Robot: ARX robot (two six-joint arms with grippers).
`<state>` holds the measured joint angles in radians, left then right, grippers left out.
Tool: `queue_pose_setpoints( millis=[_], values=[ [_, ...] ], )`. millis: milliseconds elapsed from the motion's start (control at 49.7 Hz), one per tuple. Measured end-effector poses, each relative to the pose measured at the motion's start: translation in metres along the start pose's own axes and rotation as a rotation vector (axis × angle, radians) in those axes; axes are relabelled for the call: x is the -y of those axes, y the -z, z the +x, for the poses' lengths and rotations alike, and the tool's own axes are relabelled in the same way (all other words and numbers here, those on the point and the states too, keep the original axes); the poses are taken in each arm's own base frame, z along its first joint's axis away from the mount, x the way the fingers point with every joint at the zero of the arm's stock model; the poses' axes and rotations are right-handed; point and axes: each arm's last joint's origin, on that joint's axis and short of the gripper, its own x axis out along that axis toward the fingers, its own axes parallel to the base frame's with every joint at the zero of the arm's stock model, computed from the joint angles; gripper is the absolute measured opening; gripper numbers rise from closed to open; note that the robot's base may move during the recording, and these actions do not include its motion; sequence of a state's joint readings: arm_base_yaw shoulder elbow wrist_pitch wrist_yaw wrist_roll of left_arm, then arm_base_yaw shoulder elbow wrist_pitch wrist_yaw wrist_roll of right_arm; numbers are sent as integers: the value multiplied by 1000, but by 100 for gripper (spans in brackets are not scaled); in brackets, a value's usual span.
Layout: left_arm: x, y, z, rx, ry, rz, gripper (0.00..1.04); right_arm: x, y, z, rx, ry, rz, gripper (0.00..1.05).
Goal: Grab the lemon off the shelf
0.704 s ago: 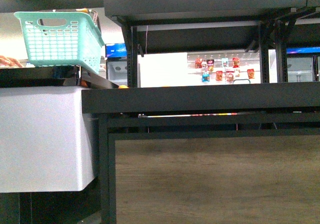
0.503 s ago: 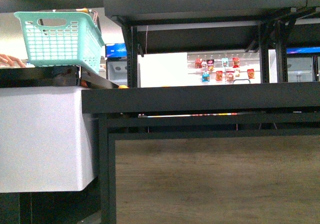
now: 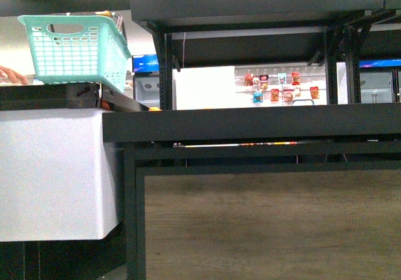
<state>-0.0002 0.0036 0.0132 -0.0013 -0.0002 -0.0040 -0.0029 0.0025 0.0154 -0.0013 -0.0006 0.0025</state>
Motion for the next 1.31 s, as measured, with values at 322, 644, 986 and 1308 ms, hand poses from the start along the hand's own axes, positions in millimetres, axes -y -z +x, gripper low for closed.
queue_pose_setpoints(
  millis=[322, 644, 986, 1308],
  values=[
    [0, 0, 0, 0, 0, 0, 97, 0, 0, 0, 0, 0, 0, 97],
    [0, 0, 0, 0, 0, 0, 97, 0, 0, 0, 0, 0, 0, 97],
    [0, 0, 0, 0, 0, 0, 97, 0, 0, 0, 0, 0, 0, 97],
    [0, 0, 0, 0, 0, 0, 97, 0, 0, 0, 0, 0, 0, 97]
  ],
)
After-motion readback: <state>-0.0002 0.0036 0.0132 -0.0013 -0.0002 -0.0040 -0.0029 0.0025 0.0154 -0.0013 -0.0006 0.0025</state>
